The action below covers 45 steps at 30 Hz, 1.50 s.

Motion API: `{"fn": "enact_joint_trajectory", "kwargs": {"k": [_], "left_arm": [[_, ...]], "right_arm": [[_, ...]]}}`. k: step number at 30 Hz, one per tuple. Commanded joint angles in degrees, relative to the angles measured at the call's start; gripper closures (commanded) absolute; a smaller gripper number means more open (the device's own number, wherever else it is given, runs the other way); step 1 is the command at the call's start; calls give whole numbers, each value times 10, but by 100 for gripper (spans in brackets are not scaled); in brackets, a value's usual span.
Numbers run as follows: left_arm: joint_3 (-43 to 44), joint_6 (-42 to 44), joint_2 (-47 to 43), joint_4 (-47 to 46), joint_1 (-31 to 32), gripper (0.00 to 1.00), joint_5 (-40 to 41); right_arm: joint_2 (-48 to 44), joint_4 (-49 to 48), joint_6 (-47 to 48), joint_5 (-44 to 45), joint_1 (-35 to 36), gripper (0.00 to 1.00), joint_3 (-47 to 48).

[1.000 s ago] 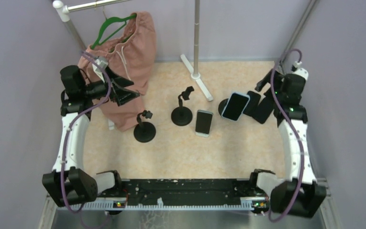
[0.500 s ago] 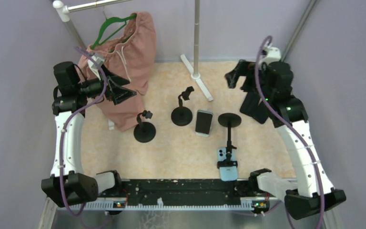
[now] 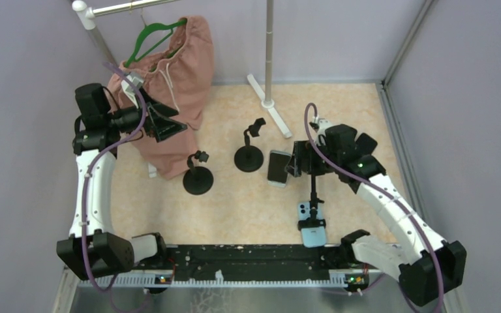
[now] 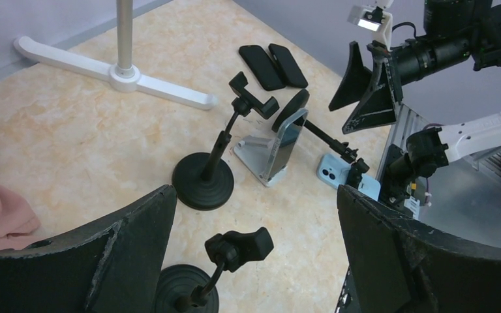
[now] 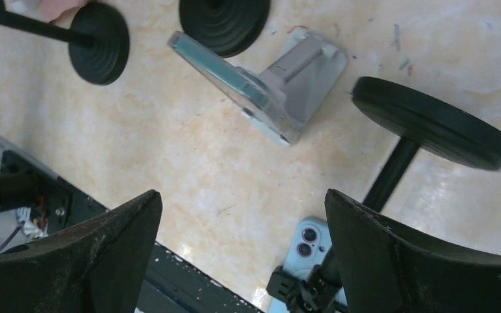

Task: Remove the phone from the phone stand

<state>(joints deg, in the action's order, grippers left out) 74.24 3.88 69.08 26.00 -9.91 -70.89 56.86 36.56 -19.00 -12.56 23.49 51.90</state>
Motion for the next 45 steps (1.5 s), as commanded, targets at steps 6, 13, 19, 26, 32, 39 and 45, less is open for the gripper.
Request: {"fn": "enact_joint_trajectory", "kwargs": {"k": [6, 13, 19, 26, 32, 39, 45], "left_arm": [[6, 22, -5, 27, -4, 1, -26], [-2, 11, -5, 18, -4, 1, -38], [-6, 13, -1, 17, -3, 2, -41], [-5, 14, 5, 19, -4, 13, -52], [-4, 14, 4, 19, -4, 15, -56], [-6, 14, 2, 19, -3, 16, -58], [-7, 17, -1, 20, -4, 16, -58]], "right_arm": [[90, -186, 65, -75, 2, 5, -1], [185, -234, 81, -77, 2, 14, 35], [198, -272, 68, -118, 15, 37, 26], [216, -237, 76, -105, 41, 78, 45], [210, -258, 34, -113, 47, 100, 28], [182, -290, 1, -129, 63, 100, 54], [121, -242, -23, -97, 28, 100, 113]]}}
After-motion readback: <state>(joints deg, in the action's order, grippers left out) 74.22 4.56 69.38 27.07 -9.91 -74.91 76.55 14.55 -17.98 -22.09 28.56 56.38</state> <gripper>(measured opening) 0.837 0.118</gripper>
